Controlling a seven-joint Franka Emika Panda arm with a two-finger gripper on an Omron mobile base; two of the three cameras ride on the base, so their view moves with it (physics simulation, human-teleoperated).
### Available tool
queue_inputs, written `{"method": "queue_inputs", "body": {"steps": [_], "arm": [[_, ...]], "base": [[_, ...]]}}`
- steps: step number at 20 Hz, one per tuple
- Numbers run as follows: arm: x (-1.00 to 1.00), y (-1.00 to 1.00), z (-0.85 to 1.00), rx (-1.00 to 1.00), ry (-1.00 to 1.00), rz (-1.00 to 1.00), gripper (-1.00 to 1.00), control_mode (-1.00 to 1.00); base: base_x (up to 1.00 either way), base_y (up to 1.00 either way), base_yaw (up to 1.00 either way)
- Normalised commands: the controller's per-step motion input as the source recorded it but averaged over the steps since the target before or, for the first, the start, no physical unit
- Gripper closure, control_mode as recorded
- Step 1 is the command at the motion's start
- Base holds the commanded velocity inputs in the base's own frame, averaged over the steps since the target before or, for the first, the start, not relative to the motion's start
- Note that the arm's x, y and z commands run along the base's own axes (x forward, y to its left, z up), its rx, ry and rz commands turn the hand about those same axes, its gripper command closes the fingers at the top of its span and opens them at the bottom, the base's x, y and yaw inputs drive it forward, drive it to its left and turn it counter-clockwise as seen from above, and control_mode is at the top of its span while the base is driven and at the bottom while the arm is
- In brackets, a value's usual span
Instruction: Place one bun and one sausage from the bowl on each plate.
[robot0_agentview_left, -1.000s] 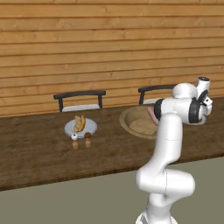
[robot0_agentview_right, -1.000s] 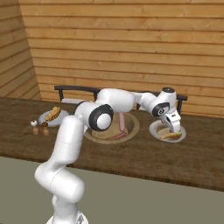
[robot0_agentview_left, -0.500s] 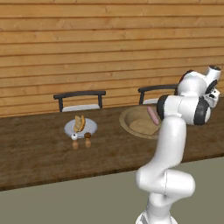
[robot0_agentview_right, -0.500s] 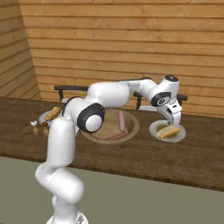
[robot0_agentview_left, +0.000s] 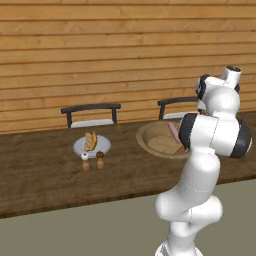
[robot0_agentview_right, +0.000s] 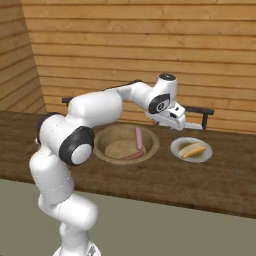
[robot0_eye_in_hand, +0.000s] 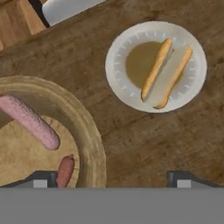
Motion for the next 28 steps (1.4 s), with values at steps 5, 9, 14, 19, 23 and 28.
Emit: {"method": "queue_inputs", "body": {"steps": [5,9,14,19,23,28], "arm": [[0.21,1.00,-0.85,-0.01,0.04,0.33,-1.00,-1.00],[0.96,0.70,-0.61,-0.18,0.11,0.15,-1.00,-1.00],[0.40,0.14,-0.28,-0.14,0.11,0.07,-1.00,-1.00],[0.39,0.00,-0.39,-0.03,0.00,0.06,-1.00,-1.00],[0.10,0.01,-0.27,0.00,0.00,0.04,-1.00,-1.00],[0.04,-0.01,-0.25,0.00,0.00,0.00,-1.00,-1.00]], "base": [[0.00,0.00,0.00],[0.00,0.00,0.00],[0.00,0.00,0.00],[0.00,0.00,0.00],[0.00,0.00,0.00],[0.00,0.00,0.00]]}}
